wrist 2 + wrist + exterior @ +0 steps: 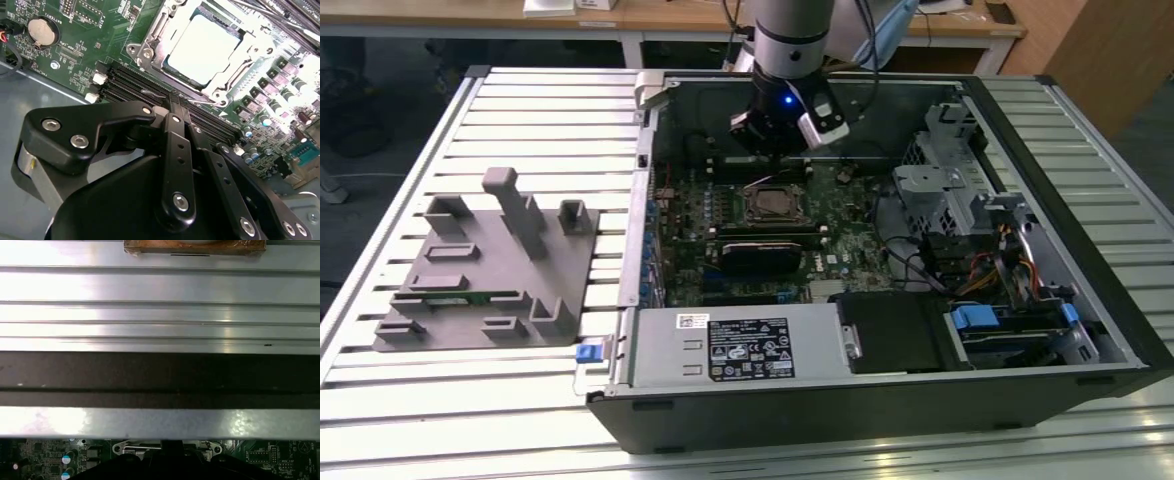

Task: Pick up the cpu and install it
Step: 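Install the first cpu locking lever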

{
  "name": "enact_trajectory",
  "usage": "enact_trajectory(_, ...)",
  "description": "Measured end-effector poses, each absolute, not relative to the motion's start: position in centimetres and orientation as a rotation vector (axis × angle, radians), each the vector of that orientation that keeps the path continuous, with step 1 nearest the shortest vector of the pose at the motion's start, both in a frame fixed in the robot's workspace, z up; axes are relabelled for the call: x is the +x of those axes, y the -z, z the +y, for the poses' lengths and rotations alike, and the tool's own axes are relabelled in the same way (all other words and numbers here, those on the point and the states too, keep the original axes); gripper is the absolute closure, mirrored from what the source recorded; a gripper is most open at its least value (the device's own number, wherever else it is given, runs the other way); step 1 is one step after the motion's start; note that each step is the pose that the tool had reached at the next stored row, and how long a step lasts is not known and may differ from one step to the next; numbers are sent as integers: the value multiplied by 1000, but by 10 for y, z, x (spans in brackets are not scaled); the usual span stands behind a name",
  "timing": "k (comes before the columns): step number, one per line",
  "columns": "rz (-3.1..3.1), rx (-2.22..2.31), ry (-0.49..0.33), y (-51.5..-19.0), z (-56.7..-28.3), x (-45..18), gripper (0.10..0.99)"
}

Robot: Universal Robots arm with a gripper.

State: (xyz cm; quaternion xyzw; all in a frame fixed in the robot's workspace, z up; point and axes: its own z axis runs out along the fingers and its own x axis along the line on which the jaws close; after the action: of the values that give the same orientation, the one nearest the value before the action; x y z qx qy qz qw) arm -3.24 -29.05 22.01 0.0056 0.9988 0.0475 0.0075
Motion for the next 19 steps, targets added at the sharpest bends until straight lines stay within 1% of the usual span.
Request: enact_trajectory(19, 3124, 18, -148, -214, -291, -22, 980)
